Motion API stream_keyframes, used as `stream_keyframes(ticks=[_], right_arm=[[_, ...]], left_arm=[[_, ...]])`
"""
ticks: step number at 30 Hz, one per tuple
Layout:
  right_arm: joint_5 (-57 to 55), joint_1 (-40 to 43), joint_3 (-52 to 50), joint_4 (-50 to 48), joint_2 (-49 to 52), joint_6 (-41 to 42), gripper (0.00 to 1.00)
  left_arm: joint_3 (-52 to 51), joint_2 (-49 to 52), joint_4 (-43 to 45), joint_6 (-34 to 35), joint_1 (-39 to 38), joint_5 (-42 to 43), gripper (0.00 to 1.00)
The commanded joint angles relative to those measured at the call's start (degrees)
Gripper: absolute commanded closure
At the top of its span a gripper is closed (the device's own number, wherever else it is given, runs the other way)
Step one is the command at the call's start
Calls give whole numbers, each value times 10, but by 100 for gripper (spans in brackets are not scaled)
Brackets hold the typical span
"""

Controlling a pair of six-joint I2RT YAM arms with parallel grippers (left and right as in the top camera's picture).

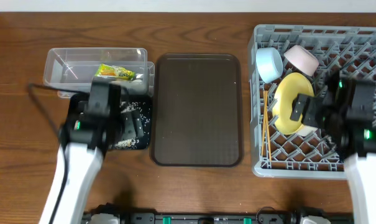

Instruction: Sort waste into correct bins and load items into the dishwasher rack

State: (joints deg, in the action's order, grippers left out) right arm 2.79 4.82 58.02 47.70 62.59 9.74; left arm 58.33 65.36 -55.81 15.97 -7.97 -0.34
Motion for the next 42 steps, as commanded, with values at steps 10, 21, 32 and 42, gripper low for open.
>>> stream_keyframes(ticks=[10, 21, 32, 42], right_arm=[[-12, 7, -158, -34, -271, -6, 1], [-12, 7, -158, 65, -277, -6, 1], [-12, 7, -158, 87, -277, -6, 1], [-27, 1, -161, 40, -306, -35, 1]], left_arm=[[-76, -272, 81, -18, -33, -3, 4], [-76, -288, 81, -18, -33, -3, 4], [-76, -288, 81, -18, -33, -3, 3], [-76, -288, 81, -18, -33, -3, 3]])
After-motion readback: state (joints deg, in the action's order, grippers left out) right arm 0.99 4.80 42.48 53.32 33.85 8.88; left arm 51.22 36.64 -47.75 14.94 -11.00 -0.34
